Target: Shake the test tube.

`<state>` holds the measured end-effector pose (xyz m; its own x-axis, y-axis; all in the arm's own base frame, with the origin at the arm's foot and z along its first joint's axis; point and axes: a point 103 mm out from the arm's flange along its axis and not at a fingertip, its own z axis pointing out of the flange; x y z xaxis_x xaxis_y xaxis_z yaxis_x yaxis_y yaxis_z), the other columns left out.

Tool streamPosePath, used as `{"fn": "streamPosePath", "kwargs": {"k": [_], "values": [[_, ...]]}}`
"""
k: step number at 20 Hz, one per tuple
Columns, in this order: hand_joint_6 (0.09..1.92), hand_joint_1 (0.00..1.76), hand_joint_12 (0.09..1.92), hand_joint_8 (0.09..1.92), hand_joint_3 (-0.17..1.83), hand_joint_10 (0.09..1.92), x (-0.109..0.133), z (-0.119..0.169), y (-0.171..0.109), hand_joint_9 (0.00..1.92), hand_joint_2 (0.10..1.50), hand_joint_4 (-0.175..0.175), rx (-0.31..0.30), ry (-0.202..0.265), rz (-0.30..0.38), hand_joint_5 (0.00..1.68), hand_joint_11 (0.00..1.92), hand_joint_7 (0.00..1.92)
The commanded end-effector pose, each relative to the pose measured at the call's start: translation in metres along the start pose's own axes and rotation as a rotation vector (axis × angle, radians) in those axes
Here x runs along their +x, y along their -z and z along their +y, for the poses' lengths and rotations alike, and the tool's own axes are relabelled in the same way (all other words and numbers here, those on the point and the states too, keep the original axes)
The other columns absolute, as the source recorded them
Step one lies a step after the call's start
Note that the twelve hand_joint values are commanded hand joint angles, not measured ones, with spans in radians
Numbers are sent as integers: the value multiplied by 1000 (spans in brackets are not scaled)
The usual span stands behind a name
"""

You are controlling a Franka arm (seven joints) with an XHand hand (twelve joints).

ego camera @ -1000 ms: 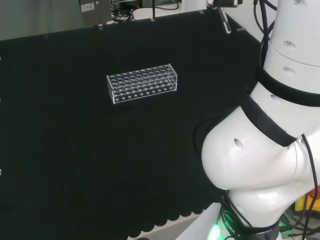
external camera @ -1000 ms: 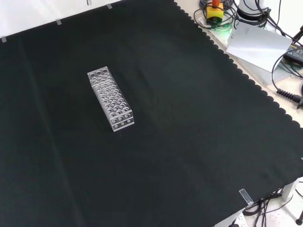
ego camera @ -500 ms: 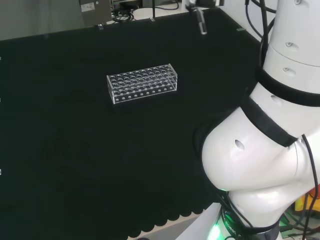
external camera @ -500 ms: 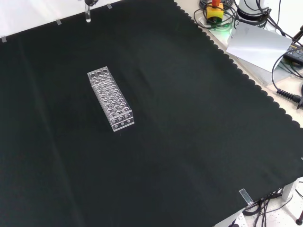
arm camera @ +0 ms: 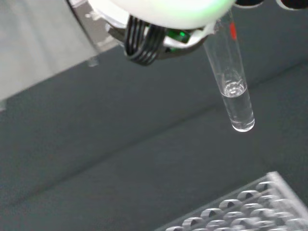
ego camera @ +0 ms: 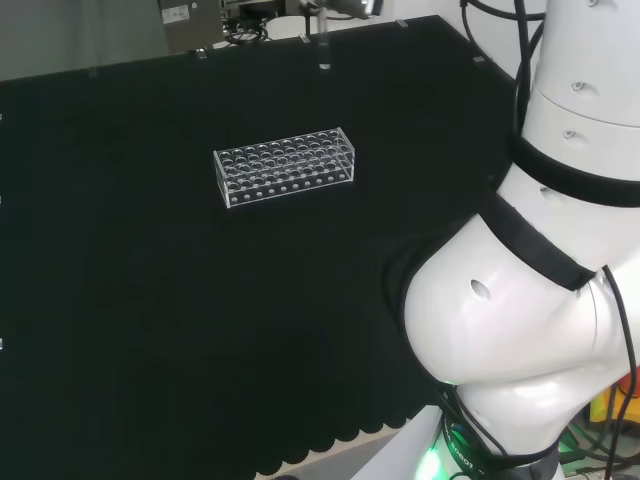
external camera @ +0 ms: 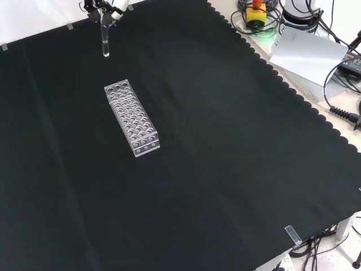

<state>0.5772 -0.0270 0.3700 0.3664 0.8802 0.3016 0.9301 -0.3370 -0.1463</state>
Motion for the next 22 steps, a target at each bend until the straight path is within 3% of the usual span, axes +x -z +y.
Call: {"fn": "streamPosePath", "kwargs": {"k": [1, 6, 12, 14, 17, 22], "values": [[569, 1222, 905, 486, 584, 470, 66, -4, -3, 1620, 689, -175, 26, 85, 167, 1307, 1179, 1715], [569, 1222, 907, 486, 585, 471, 81, -4, 1, 1621, 688, -175, 27, 105, 198, 1307, 1178, 1715], [569, 1222, 911, 486, 587, 471, 65, -5, -9, 1620, 687, -175, 46, 82, 162, 1307, 1176, 1716], [569, 1222, 912, 486, 588, 472, 52, -6, -14, 1620, 686, -175, 50, 71, 125, 1307, 1176, 1716], [569, 1222, 913, 486, 588, 472, 23, -6, -22, 1620, 686, -175, 51, 54, 2, 1308, 1174, 1716], [569, 1222, 915, 486, 589, 472, -47, -2, -19, 1620, 685, -175, 49, -56, -134, 1308, 1173, 1716]]}}
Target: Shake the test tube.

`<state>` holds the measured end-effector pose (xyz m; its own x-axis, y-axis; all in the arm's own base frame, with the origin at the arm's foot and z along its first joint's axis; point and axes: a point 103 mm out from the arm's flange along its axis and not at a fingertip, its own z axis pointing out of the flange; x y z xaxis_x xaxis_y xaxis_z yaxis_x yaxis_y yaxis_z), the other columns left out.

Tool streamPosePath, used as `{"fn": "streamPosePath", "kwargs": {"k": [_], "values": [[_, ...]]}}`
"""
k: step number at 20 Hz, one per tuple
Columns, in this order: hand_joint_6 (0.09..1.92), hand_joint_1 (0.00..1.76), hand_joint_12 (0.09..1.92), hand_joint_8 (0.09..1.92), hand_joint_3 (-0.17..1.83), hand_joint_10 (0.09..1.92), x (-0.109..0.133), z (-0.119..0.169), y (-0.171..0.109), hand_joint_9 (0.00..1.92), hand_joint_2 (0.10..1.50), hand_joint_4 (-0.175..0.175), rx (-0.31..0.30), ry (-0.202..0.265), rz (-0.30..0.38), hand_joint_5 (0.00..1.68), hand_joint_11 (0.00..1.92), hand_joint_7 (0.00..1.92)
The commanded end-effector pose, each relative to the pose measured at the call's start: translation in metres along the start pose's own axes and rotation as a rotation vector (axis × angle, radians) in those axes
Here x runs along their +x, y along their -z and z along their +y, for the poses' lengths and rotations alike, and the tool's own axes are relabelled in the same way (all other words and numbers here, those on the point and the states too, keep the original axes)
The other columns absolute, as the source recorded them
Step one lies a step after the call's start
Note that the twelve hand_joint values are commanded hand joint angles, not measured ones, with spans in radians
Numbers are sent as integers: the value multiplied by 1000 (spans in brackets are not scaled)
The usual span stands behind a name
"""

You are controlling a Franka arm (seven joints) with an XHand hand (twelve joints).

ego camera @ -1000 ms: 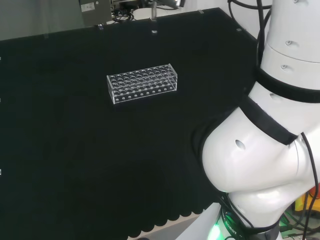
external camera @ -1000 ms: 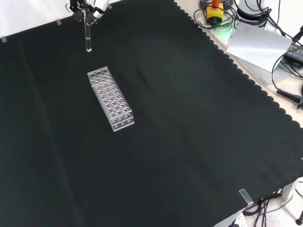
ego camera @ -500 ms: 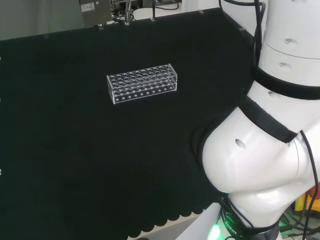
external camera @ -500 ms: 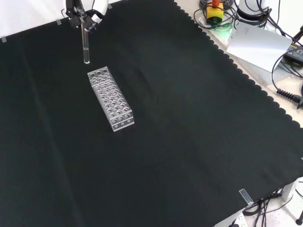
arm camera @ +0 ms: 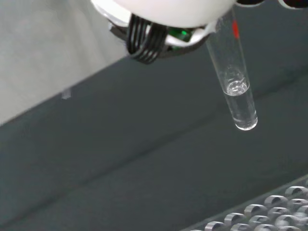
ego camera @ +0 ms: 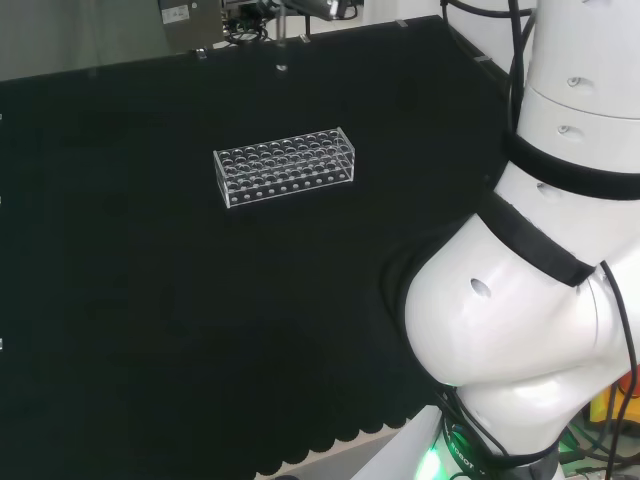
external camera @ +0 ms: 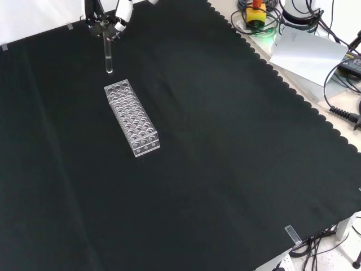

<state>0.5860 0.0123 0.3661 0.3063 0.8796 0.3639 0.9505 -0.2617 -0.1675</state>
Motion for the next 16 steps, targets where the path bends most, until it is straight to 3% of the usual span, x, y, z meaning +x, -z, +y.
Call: {"fn": "streamPosePath", "kwargs": {"k": [1, 6, 10, 13, 16], "values": [[569, 1222, 915, 486, 590, 473, -96, -3, 5, 1620, 685, -175, 3, -149, -208, 1308, 1172, 1716], [569, 1222, 916, 485, 590, 473, -159, -6, 33, 1619, 685, -175, -32, -264, -313, 1308, 1171, 1715], [569, 1222, 917, 485, 591, 473, -193, -5, 64, 1619, 684, -175, -76, -335, -378, 1308, 1171, 1715], [570, 1222, 918, 485, 591, 473, -204, -4, 79, 1618, 684, -175, -97, -379, -379, 1308, 1170, 1715], [570, 1222, 919, 485, 592, 473, -198, -4, 80, 1617, 684, -175, -105, -361, -364, 1308, 1170, 1715]]}}
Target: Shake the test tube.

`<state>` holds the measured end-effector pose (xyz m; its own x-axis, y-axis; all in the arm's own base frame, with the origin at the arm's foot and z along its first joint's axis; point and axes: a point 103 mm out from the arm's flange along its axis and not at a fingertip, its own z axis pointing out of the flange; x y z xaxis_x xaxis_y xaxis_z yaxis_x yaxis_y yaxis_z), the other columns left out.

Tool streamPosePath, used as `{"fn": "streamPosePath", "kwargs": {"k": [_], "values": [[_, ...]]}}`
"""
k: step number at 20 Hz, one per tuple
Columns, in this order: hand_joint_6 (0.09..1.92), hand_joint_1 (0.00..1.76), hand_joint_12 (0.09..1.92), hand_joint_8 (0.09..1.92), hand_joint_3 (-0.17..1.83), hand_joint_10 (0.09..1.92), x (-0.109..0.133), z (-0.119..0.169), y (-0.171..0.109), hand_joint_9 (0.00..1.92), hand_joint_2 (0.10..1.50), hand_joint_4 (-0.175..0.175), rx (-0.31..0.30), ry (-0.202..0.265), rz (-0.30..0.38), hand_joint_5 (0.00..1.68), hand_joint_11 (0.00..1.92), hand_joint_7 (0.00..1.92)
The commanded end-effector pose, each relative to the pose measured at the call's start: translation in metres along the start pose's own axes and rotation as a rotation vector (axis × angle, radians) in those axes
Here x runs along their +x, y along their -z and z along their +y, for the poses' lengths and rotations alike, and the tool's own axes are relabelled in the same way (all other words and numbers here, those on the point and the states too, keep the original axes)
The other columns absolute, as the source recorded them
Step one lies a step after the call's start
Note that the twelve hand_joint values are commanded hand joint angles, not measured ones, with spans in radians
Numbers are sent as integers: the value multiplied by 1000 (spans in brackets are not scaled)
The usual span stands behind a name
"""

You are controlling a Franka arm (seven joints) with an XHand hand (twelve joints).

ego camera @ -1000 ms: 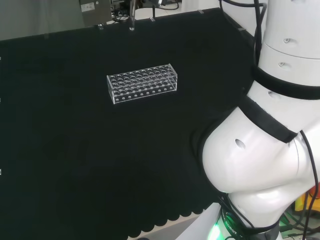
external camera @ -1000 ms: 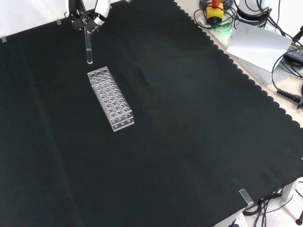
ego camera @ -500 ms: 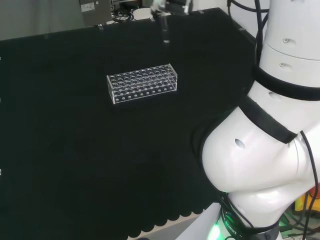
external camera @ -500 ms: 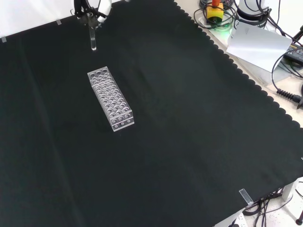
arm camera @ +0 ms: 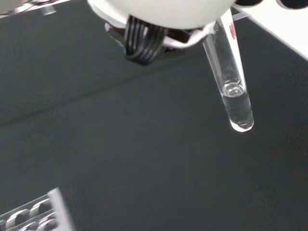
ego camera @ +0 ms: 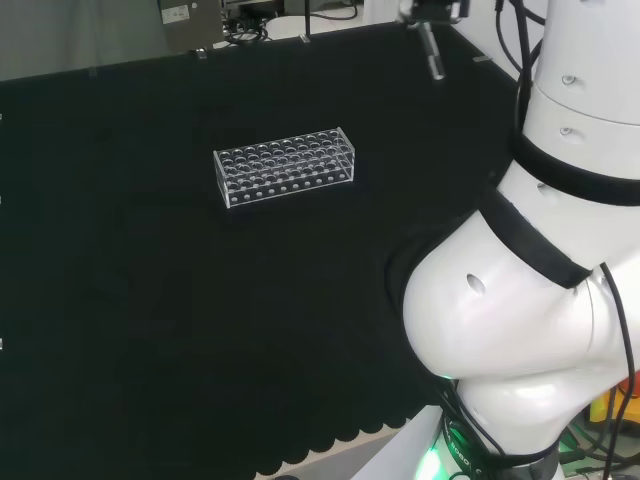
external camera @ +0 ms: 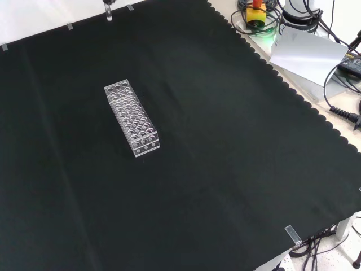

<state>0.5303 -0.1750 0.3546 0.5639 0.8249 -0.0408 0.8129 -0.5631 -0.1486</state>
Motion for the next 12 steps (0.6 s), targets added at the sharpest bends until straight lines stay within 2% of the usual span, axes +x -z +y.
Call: {"fn": "streamPosePath", "kwargs": {"k": [1, 4, 12], "values": [[570, 1222, 919, 485, 592, 473, -13, 2, 13, 1617, 684, -175, -24, -24, 10, 1308, 1170, 1715], [570, 1222, 919, 485, 592, 474, 12, -5, 10, 1617, 684, -175, -20, 34, 46, 1308, 1170, 1715], [570, 1222, 921, 485, 593, 474, 128, -41, -5, 1616, 683, -175, 42, 247, 158, 1308, 1169, 1715]]}}
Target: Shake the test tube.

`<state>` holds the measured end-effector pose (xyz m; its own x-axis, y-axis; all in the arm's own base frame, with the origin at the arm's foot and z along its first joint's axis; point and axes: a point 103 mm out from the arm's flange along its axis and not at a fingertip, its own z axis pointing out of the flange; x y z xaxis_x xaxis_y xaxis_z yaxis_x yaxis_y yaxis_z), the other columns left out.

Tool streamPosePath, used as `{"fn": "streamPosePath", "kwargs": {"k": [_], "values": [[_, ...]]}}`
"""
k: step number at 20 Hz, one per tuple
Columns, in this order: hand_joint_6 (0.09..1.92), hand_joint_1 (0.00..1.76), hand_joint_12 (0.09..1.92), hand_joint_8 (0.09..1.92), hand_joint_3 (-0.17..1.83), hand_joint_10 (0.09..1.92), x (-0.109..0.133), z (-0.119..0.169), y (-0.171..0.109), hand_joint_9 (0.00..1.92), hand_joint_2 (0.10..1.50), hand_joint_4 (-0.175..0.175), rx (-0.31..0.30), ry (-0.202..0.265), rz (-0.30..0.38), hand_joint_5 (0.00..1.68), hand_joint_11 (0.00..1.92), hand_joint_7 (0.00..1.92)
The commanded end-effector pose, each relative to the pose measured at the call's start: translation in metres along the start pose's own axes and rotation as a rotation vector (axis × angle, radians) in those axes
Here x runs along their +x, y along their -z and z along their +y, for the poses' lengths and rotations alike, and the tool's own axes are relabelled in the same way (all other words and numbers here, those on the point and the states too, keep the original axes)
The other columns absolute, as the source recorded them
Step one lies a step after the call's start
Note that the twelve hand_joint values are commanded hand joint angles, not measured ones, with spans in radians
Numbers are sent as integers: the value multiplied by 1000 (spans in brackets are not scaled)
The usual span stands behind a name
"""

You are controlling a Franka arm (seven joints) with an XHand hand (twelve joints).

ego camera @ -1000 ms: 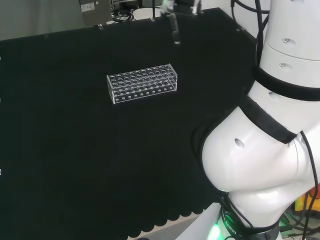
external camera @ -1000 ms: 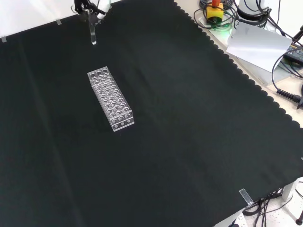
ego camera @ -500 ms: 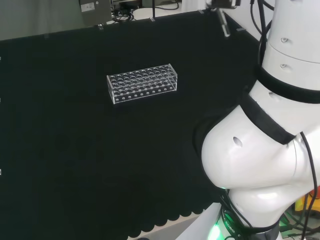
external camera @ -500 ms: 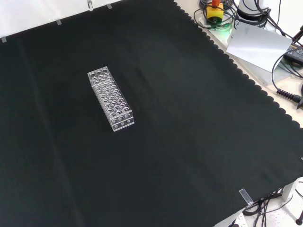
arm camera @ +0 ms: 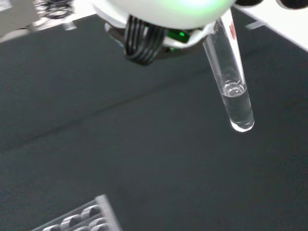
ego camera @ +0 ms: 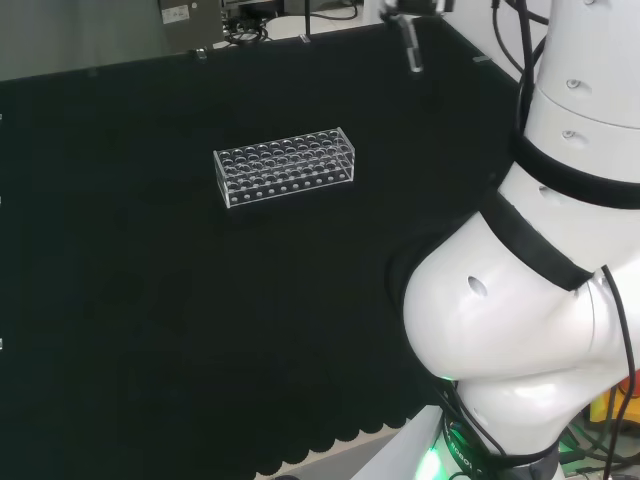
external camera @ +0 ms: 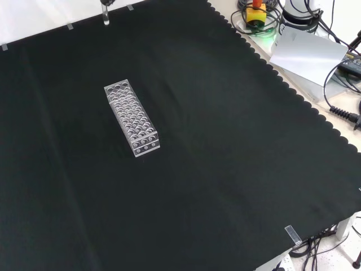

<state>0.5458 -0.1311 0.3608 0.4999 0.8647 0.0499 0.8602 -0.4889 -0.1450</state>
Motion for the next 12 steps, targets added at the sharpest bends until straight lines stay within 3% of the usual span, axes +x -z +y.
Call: {"fn": "streamPosePath", "kwargs": {"k": [1, 7, 12], "values": [[570, 1222, 921, 485, 593, 474, 99, -24, -20, 1616, 683, -175, 57, 181, 98, 1308, 1169, 1715], [570, 1222, 922, 485, 594, 475, 166, -41, -12, 1615, 683, -175, 99, 273, 280, 1308, 1168, 1715], [571, 1222, 922, 485, 594, 476, 190, -45, 3, 1615, 683, -175, 76, 324, 323, 1308, 1167, 1715]]}}
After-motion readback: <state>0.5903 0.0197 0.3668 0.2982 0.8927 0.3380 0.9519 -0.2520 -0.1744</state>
